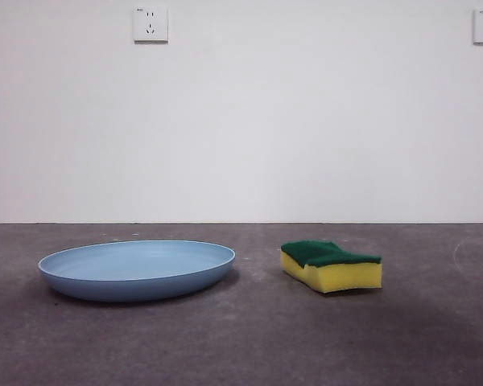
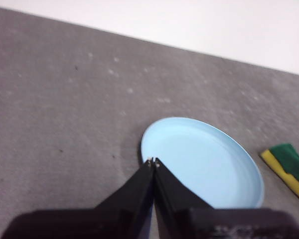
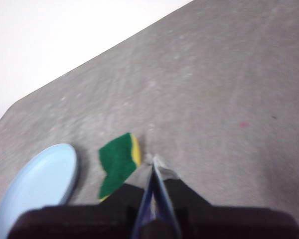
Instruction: Pick up the plate,pick up the cloth,clean the plate with the cloth
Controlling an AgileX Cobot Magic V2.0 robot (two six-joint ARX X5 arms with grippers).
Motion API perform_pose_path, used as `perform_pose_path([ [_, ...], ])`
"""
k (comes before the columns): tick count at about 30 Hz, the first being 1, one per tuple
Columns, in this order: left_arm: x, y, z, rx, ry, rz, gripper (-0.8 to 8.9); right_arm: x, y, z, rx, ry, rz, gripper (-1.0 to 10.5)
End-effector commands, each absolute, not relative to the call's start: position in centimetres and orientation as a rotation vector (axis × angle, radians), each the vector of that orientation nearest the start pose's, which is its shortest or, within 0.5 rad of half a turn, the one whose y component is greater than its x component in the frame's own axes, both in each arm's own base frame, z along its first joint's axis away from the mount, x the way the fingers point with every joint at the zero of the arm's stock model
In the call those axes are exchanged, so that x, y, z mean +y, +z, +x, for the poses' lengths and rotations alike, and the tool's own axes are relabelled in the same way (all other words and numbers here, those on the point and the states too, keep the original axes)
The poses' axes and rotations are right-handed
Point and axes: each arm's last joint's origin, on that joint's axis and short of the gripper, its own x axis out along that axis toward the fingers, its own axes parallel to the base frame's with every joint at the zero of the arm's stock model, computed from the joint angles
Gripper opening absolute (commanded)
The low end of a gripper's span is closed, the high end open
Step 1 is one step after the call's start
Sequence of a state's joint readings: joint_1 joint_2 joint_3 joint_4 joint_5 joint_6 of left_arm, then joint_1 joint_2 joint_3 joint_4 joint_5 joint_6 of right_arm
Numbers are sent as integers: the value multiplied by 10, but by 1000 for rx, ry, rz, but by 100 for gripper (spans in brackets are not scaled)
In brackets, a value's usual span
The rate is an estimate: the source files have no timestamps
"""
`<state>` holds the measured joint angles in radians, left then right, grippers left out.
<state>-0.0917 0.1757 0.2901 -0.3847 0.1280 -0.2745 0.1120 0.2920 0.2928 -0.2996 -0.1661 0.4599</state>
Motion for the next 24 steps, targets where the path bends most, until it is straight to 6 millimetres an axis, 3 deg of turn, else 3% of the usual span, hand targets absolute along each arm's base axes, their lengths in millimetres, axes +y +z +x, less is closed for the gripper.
perform_pose_path([
  [1, -14, 230, 95, 366, -212, -294, -6, 19, 236, 111, 401, 247, 413, -11],
  [11, -21, 284, 136, 573, -326, -246, 0, 25, 298, 149, 584, 321, 205, 3],
  [13, -22, 291, 144, 604, -328, -232, 18, 25, 307, 157, 619, 329, 164, 47],
  [18, -23, 298, 157, 630, -327, -239, 410, 27, 318, 173, 676, 332, 140, 433],
  [19, -23, 297, 158, 639, -334, -242, 415, 28, 318, 175, 682, 331, 141, 481],
  [24, -26, 286, 179, 690, -339, -249, 404, 28, 316, 179, 699, 330, 143, 476],
])
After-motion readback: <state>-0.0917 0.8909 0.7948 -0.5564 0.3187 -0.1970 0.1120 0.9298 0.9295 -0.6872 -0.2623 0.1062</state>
